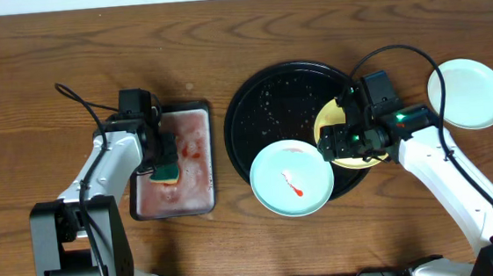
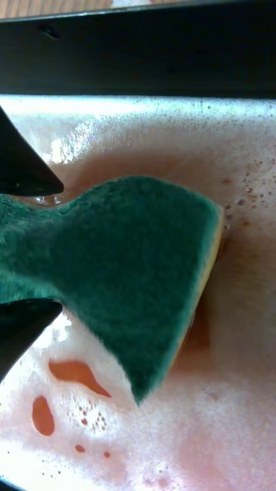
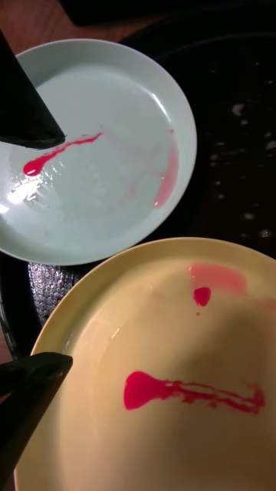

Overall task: Clean dirty plates on tray and stack at the side
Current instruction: 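Move the right gripper to the lower mint plate's rim, then slide the lower mint plate up onto the black tray center, then dip the sponge in the soapy water with the left gripper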

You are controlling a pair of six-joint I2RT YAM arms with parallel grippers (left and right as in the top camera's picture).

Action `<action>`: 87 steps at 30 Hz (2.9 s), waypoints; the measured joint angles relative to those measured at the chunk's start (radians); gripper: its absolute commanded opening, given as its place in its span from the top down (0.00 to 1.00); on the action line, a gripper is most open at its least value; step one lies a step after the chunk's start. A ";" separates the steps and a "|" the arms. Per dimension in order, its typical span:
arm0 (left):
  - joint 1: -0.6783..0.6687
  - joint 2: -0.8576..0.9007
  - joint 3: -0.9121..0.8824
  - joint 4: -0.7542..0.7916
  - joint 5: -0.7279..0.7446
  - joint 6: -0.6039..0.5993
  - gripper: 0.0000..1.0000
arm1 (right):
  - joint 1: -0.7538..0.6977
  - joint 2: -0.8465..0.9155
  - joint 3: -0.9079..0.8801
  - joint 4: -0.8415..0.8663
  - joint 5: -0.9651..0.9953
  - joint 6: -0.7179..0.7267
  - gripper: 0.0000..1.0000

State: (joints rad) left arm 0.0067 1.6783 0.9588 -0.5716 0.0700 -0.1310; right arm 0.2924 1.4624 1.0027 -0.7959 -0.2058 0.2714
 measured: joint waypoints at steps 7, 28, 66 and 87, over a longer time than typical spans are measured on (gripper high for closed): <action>0.000 -0.015 0.000 -0.018 0.026 -0.002 0.43 | 0.000 0.000 0.000 -0.074 0.002 0.006 0.26; 0.000 -0.493 0.001 -0.031 0.055 -0.002 0.42 | 0.143 0.001 -0.243 0.125 0.019 0.245 0.58; 0.000 -0.493 0.001 -0.050 0.055 -0.002 0.42 | 0.141 0.093 -0.248 0.742 0.189 0.321 0.99; -0.066 -0.224 -0.016 -0.116 -0.018 -0.003 0.60 | 0.141 0.192 -0.248 0.805 0.191 0.322 0.99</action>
State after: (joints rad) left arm -0.0589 1.4544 0.9424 -0.6876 0.0517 -0.1337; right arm 0.4332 1.6543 0.7544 0.0090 -0.0151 0.5930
